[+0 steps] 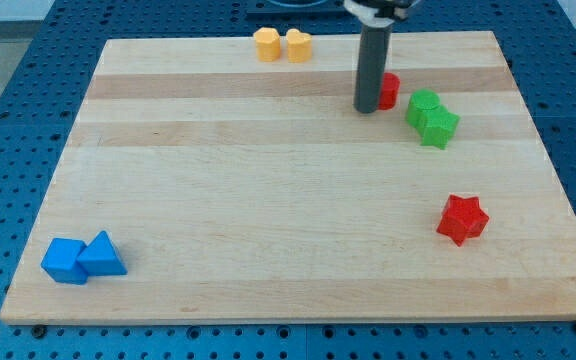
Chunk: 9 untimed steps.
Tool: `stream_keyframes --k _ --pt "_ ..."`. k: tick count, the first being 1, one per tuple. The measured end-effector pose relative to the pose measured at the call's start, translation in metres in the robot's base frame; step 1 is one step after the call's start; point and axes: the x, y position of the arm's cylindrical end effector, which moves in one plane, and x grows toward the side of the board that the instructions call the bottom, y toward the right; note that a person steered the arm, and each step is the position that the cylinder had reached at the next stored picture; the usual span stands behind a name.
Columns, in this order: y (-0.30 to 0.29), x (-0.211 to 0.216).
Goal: Slide the red star to the left of the green circle
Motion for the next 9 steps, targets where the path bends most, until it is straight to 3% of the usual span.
stream_keyframes --k 2,3,4,5,6,7,8,9 --pt "0.07 -0.019" --pt "0.074 -0.067" --pt "0.074 -0.082" --pt "0.009 -0.074" --pt "-0.05 -0.043" --pt "-0.004 0.044" --pt "0.087 0.115" --pt "0.12 0.179"
